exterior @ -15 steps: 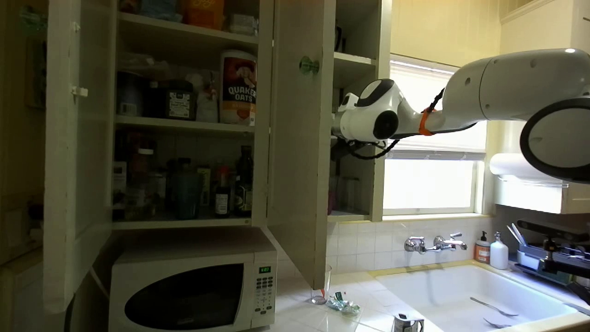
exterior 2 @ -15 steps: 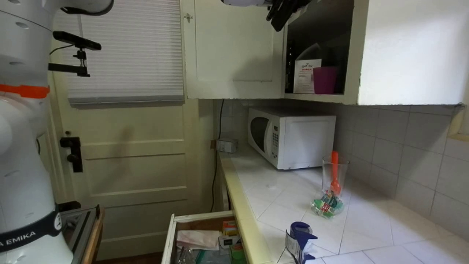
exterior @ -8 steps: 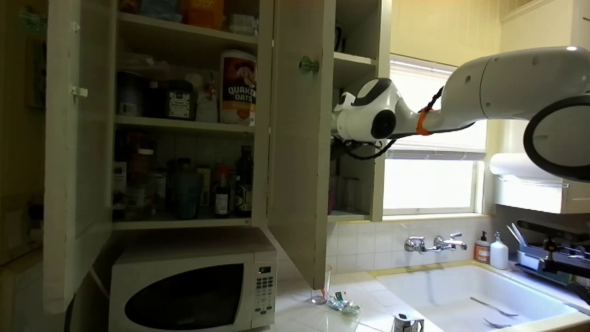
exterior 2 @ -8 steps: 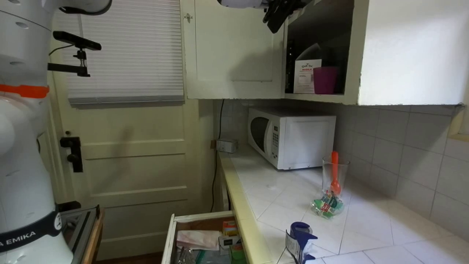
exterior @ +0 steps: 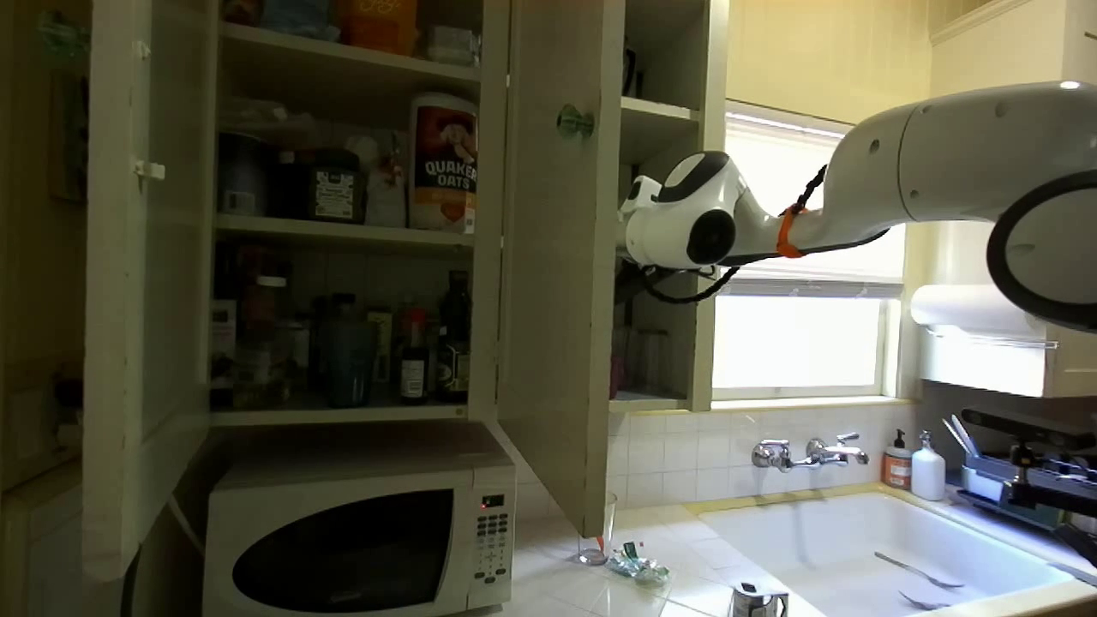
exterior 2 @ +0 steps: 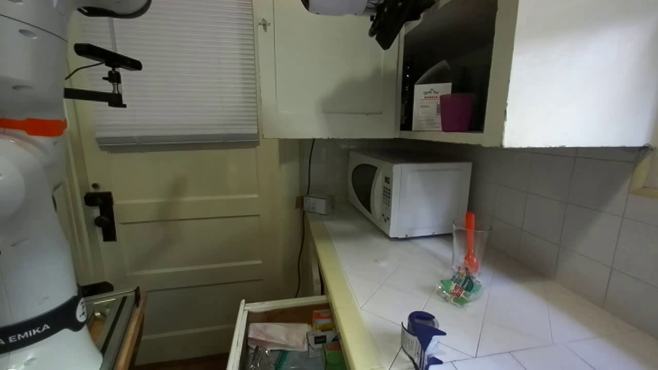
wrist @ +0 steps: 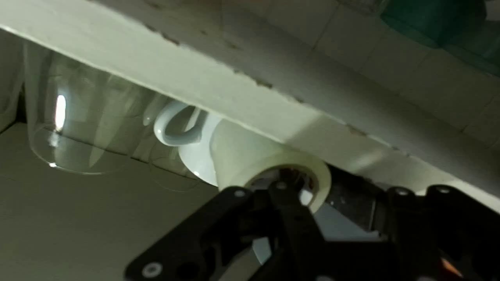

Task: Put the masking tape inside the middle shelf of the cabinet on the right

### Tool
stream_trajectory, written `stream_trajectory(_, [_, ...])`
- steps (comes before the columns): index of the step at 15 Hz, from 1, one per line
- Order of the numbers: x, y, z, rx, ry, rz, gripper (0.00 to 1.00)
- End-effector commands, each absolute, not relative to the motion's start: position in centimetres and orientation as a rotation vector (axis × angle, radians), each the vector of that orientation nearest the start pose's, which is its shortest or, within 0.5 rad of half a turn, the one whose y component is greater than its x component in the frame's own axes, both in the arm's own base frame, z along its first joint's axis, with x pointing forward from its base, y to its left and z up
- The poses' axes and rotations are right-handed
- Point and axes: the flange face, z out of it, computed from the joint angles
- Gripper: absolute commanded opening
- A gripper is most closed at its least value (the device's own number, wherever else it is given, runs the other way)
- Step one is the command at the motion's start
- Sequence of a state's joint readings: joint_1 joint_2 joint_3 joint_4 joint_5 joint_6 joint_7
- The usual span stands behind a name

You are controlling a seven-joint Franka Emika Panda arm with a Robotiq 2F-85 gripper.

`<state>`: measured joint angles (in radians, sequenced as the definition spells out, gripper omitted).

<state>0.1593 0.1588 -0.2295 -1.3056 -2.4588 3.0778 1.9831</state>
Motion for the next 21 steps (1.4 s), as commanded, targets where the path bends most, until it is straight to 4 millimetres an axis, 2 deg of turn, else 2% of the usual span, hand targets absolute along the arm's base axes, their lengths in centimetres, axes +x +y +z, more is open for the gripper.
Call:
stream_trajectory(1, [62.8,-0.8,67.4,-2.495,-0.435,-2.700,0.01])
stream_trajectory(3, [62.7,-1.1,67.5,-2.509,-0.402,-2.723,0.05])
stream_trajectory(6, [62.6,-1.3,67.2,-2.540,-0.375,-2.731,0.05])
stream_trajectory(7, [62.4,-2.0,66.9,-2.581,-0.321,-2.731,0.05])
stream_trajectory(9, [62.2,-2.0,67.0,-2.586,-0.272,-2.726,0.05])
stream_trajectory(16, [62.0,-2.8,68.5,-2.474,-0.214,-2.752,0.05])
stream_trajectory(21, [62.6,-2.5,69.5,-2.306,-0.188,-2.753,0.05])
